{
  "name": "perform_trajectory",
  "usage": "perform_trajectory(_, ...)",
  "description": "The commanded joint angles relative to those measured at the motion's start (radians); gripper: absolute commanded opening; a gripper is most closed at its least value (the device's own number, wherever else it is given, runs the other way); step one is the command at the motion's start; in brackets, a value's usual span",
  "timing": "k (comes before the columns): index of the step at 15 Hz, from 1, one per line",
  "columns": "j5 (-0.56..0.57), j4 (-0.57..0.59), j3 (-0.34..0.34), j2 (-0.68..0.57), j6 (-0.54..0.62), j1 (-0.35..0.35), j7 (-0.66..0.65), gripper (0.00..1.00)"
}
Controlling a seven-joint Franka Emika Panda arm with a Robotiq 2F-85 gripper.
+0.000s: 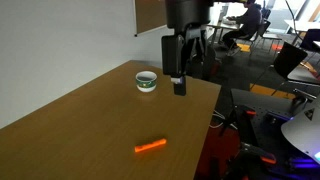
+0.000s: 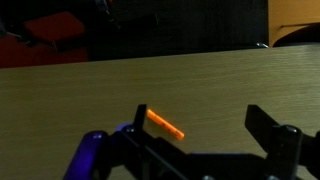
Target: Move the cup slightly to the bottom on the table
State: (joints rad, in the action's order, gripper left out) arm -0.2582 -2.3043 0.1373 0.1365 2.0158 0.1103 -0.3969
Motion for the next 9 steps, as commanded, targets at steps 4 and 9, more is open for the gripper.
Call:
perform_trajectory(4, -0.002, -0.002, -0.002, 0.004, 0.001, -0.002, 0.011, 1.00)
perform_trajectory(9, 0.140, 0.005, -0.020, 0.027, -0.026, -0.015, 0.182, 1.00)
